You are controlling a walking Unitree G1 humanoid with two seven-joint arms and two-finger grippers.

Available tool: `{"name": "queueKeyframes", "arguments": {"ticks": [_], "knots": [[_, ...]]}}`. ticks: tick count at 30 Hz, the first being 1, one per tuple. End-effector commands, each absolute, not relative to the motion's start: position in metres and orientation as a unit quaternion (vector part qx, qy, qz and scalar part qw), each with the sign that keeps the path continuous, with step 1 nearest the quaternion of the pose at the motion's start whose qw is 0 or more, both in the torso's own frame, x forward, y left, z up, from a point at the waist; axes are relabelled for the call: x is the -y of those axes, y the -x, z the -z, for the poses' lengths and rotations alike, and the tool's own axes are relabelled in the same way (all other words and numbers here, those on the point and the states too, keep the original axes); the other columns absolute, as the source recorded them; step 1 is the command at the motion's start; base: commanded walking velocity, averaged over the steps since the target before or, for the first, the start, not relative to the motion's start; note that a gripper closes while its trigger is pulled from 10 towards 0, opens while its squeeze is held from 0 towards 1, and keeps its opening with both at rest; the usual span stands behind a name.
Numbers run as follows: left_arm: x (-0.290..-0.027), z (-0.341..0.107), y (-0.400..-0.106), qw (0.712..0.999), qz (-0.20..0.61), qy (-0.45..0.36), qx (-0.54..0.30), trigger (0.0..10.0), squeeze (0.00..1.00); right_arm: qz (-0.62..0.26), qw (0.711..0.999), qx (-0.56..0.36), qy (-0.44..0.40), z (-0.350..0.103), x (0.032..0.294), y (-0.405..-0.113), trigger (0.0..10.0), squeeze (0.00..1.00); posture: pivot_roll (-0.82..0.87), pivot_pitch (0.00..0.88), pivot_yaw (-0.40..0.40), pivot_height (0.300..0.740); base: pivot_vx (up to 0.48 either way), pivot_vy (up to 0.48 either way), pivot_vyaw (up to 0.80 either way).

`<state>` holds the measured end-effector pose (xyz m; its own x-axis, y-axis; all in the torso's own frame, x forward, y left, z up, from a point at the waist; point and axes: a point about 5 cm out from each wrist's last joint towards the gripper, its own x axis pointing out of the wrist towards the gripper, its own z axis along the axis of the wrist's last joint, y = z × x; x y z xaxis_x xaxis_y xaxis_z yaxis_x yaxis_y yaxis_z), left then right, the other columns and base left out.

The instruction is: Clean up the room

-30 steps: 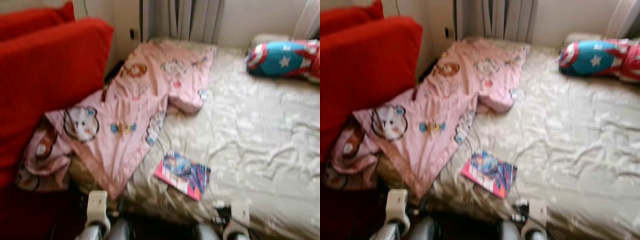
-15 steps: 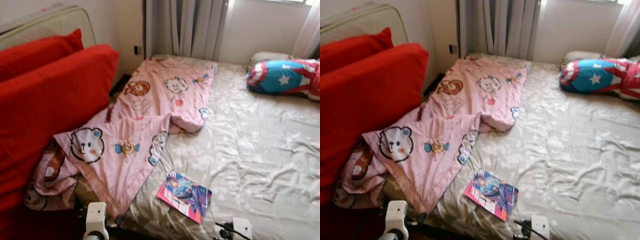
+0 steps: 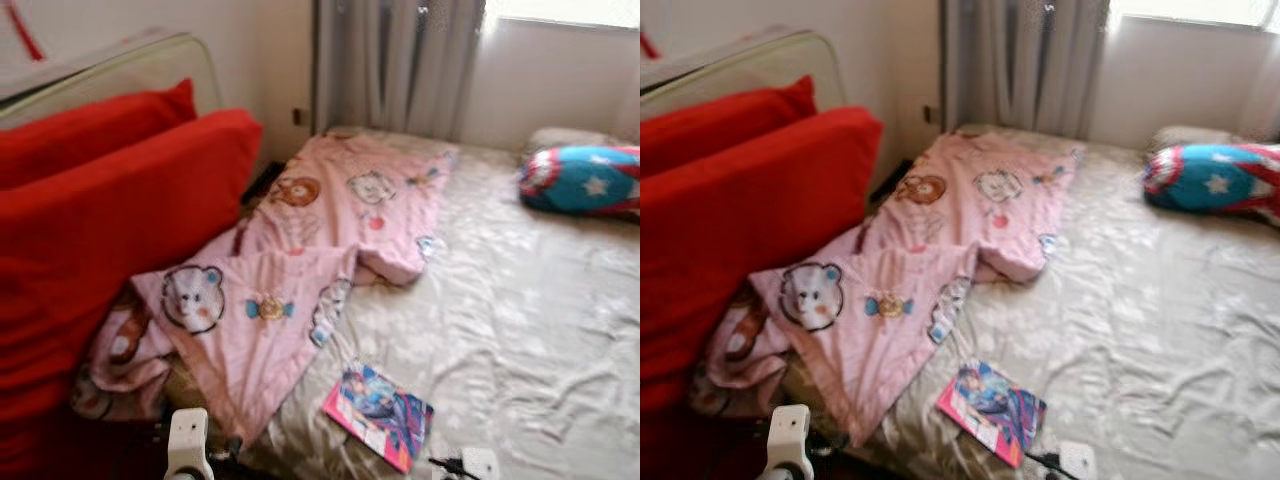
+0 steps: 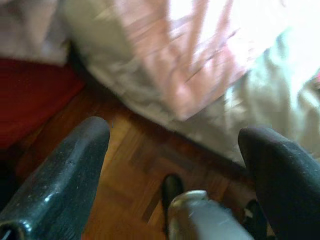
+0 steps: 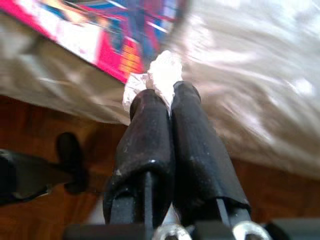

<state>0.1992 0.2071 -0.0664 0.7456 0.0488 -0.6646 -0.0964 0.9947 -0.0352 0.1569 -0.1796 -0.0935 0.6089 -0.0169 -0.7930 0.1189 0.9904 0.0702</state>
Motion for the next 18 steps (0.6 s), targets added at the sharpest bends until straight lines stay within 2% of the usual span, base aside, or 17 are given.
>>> {"name": "queueKeyframes", "arguments": {"ticks": [1,7,11,18], "knots": [[-0.2102,0.0709,-0.1915,0.927,-0.050,0.035,-0.371,10.0,0.00,0.039,0.892,-0.448,-0.053,0.0947,0.1836,-0.1534,10.0,0.00,-0.08,0.000,0.007,0.718,0.000,0.000,0.79],[-0.2125,0.0736,-0.1860,0.922,-0.050,0.031,-0.383,10.0,0.00,0.046,0.887,-0.457,-0.050,0.0965,0.1878,-0.1483,10.0,0.00,-0.07,0.000,0.013,0.718,0.000,0.000,0.79],[-0.2160,0.0739,-0.1848,0.920,-0.060,0.030,-0.385,10.0,0.00,0.050,0.884,-0.461,-0.055,0.0975,0.1867,-0.1464,10.0,0.00,-0.07,0.000,0.016,0.718,0.000,0.000,0.54],[-0.2153,0.0744,-0.1856,0.917,-0.064,0.037,-0.391,10.0,0.00,0.053,0.887,-0.455,-0.056,0.0963,0.1877,-0.1487,10.0,0.00,-0.07,0.000,0.013,0.718,0.000,0.000,0.00]]}}
